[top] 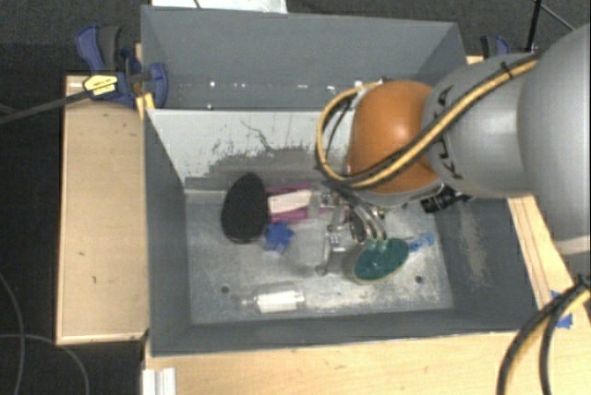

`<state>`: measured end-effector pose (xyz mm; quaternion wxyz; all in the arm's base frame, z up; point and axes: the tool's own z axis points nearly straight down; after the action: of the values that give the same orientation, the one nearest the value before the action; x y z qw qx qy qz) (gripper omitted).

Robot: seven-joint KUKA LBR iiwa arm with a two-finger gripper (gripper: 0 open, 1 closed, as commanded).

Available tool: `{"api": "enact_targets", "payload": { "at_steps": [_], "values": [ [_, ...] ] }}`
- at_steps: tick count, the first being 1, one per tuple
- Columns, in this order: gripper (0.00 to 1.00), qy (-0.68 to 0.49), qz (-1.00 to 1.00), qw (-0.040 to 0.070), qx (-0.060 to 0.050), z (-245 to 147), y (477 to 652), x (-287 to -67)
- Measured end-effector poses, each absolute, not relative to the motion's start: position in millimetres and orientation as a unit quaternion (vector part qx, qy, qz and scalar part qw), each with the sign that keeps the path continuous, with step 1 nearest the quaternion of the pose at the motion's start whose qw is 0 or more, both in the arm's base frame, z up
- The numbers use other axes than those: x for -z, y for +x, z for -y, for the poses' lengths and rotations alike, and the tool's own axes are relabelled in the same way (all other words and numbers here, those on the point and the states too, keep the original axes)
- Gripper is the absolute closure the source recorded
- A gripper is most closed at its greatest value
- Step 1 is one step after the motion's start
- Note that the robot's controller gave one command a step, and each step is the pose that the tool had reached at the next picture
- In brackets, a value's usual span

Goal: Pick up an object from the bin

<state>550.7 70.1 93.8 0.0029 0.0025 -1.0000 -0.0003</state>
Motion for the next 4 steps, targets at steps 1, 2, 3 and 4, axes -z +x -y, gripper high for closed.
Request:
{"api": "enact_targets", "payload": {
  "at_steps": [1,2,3,4],
  "values": [
    [0.0,-0.007,1.0,0.0,0.002,-139,532.3,-90],
    [0.0,-0.023,1.0,-0.001,0.0,-155,566.4,-71],
    [1.0,-0.024,1.0,-0.004,0.001,-155,567.7,-74],
    [1.0,-0.018,1.0,0.001,0.002,-218,502.6,-78]
  ]
}}
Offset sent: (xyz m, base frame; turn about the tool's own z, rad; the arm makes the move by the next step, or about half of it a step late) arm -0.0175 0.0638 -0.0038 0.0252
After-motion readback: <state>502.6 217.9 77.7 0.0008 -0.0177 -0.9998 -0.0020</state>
